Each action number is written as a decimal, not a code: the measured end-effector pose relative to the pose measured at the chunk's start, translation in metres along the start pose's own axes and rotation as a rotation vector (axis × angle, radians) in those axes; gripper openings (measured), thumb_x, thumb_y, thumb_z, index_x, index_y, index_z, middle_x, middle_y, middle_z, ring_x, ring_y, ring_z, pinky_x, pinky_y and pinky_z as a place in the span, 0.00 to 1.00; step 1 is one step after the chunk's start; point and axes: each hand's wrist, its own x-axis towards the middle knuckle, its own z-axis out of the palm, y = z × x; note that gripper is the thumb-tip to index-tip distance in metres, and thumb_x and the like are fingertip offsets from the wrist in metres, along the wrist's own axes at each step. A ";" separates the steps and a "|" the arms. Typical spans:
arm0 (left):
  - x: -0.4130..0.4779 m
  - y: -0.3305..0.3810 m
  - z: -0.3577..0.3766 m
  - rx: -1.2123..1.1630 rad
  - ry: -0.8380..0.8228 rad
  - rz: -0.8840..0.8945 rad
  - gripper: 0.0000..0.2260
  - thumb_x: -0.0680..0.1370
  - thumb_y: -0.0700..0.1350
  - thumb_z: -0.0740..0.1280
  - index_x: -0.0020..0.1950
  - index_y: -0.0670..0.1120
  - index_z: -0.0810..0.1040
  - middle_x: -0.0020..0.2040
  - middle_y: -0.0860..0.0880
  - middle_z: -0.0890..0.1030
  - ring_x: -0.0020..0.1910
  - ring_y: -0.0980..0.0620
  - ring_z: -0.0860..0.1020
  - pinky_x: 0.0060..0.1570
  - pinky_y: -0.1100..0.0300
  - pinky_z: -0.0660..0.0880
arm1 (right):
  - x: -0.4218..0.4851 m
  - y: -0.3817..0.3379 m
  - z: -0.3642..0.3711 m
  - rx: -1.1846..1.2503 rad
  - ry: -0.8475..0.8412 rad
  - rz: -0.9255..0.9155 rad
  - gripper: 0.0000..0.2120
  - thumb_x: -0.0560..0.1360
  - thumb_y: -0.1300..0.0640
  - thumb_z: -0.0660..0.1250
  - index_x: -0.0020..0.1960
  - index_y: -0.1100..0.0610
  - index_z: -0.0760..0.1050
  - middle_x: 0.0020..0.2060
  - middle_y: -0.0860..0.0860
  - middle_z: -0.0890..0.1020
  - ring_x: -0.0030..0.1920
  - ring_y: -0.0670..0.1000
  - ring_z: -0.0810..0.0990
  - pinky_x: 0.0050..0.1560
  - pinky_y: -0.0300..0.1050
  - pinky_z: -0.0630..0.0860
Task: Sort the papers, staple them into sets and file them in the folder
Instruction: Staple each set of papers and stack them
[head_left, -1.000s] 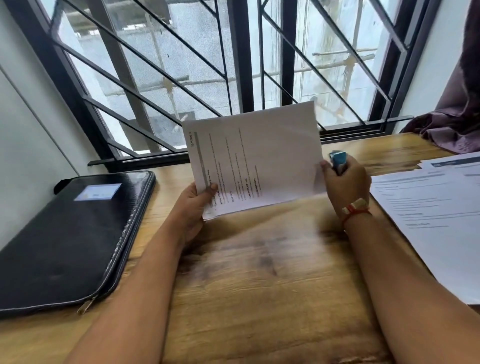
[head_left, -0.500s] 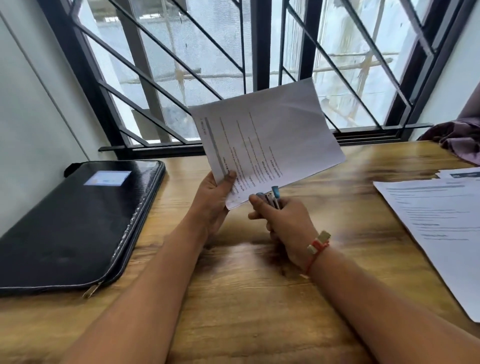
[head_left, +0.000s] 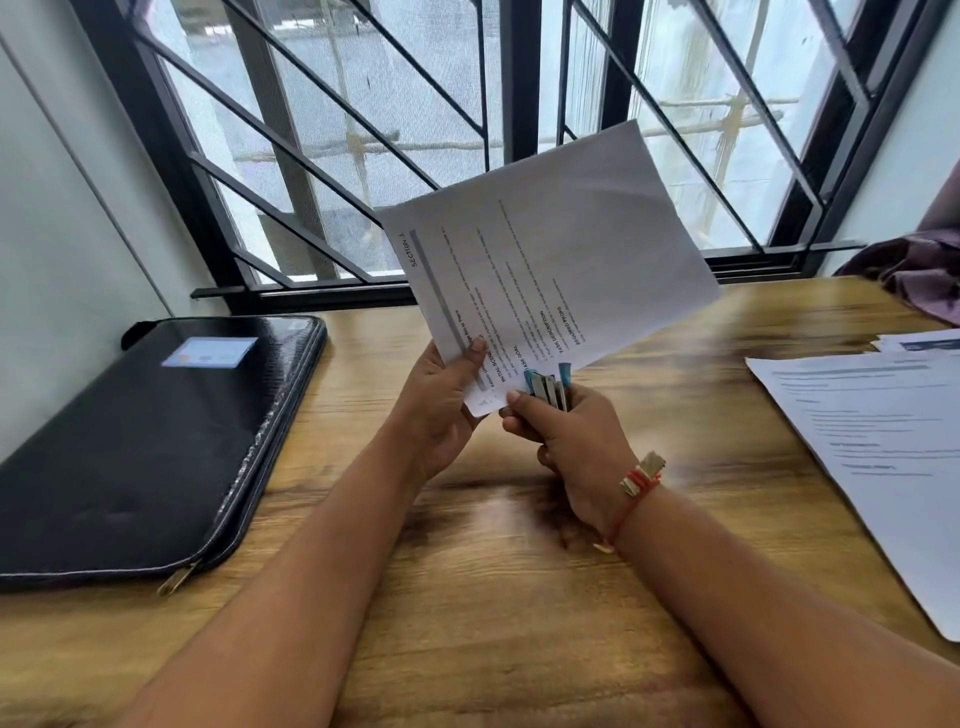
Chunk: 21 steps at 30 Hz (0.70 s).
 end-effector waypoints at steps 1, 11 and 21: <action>0.000 0.000 0.001 -0.005 0.002 0.002 0.13 0.84 0.38 0.59 0.68 0.45 0.74 0.61 0.43 0.82 0.59 0.44 0.82 0.54 0.45 0.81 | 0.000 0.000 0.000 -0.002 -0.003 0.000 0.07 0.75 0.60 0.73 0.52 0.59 0.78 0.44 0.59 0.86 0.40 0.47 0.85 0.26 0.35 0.66; 0.000 -0.002 0.006 -0.001 0.106 0.037 0.12 0.84 0.38 0.60 0.66 0.47 0.74 0.63 0.43 0.81 0.63 0.41 0.79 0.54 0.44 0.81 | -0.004 -0.002 0.001 0.010 0.120 -0.060 0.07 0.75 0.54 0.73 0.50 0.55 0.78 0.42 0.51 0.86 0.41 0.48 0.87 0.25 0.35 0.67; -0.001 -0.010 0.017 -0.007 0.164 0.082 0.12 0.84 0.37 0.59 0.66 0.47 0.73 0.59 0.45 0.82 0.59 0.44 0.81 0.47 0.48 0.83 | -0.003 -0.002 0.001 0.025 0.186 -0.154 0.08 0.74 0.59 0.74 0.50 0.58 0.78 0.43 0.53 0.85 0.39 0.47 0.87 0.28 0.32 0.72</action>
